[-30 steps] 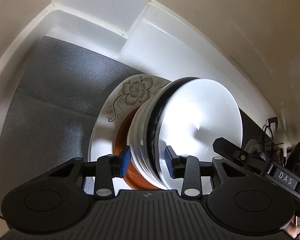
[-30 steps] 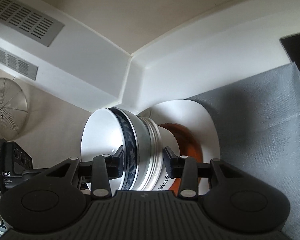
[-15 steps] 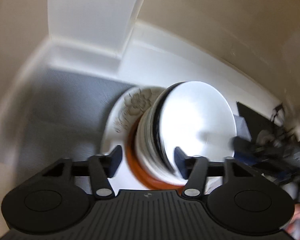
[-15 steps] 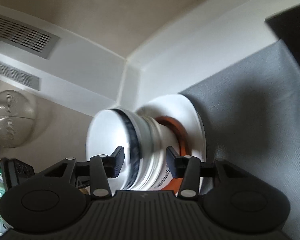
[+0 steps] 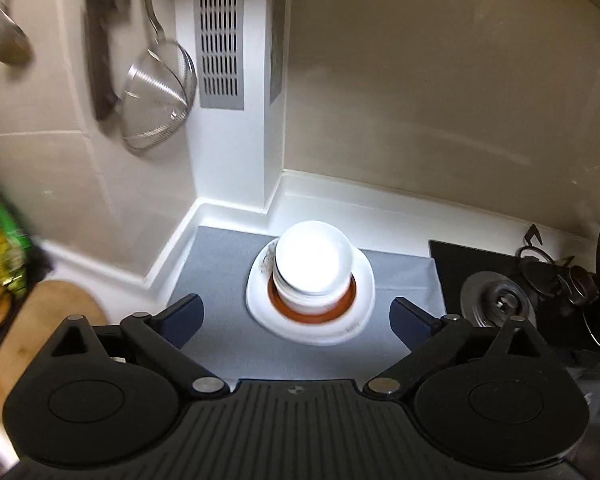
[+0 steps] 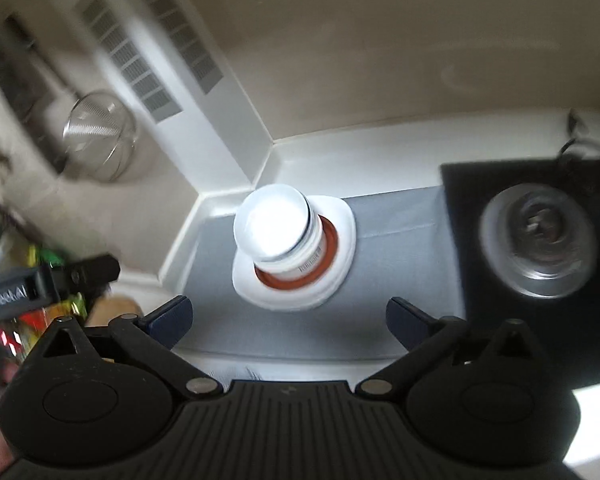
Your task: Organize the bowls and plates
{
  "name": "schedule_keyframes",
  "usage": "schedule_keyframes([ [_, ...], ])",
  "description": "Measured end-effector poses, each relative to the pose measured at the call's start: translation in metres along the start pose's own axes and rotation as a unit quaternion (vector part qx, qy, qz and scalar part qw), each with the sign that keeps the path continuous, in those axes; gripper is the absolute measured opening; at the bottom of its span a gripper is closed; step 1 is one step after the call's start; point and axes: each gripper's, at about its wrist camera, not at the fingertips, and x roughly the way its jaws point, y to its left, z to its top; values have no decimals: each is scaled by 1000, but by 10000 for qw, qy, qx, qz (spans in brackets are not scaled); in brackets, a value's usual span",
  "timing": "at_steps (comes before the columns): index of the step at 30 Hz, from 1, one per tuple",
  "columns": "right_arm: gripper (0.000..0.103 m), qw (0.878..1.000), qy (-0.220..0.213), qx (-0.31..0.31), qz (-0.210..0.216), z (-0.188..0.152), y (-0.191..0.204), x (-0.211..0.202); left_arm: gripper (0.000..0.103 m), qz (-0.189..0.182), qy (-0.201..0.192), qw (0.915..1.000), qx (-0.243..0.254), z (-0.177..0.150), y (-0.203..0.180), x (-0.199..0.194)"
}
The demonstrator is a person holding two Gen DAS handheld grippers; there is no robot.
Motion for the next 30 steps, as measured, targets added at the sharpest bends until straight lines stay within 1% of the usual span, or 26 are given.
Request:
schedule_keyframes([
  [1, 103, 9996, 155, -166, -161, -4, 7, -14, 99, 81, -8, 10000, 26, -3, -11, -16],
  [3, 103, 9980, 344, -363, -396, -12, 17, -40, 99, 258, -163, 9994, 162, -11, -38, -46],
  [4, 103, 9978, 336, -391, -416, -17, 20, -55, 99, 329, -275, 9988, 251, -17, -50, -60],
  [6, 103, 9985, 165, -410, -321, -25, 21, -83, 99, 484, -425, 9975, 299, -30, -71, -83],
  [8, 103, 9983, 38, -382, -433, -34, 17, -106, 99, 581, -405, 9971, 283, -40, -88, -105],
  [10, 103, 9979, -68, -366, -538, -43, 12, -124, 100, 668, -356, 9971, 107, -48, -95, -119],
  [12, 103, 9977, -122, -368, -551, -52, 7, -139, 100, 628, -162, 9979, -26, -54, -99, -130],
  [14, 103, 9977, -103, -385, -547, -59, 3, -149, 100, 497, -8, 9988, -24, -58, -102, -139],
  [17, 103, 9974, -103, -403, -582, -72, -1, -162, 100, 519, 110, 9985, 124, -66, -108, -149],
  [21, 103, 9968, -82, -417, -673, -83, -4, -173, 100, 650, 123, 9978, 82, -77, -116, -161],
  [26, 103, 9970, -104, -399, -657, -89, -7, -183, 100, 657, 88, 9977, 100, -85, -121, -170],
  [30, 103, 9967, -77, -475, -647, -91, -7, -185, 100, 659, 132, 9977, 82, -88, -120, -173],
])
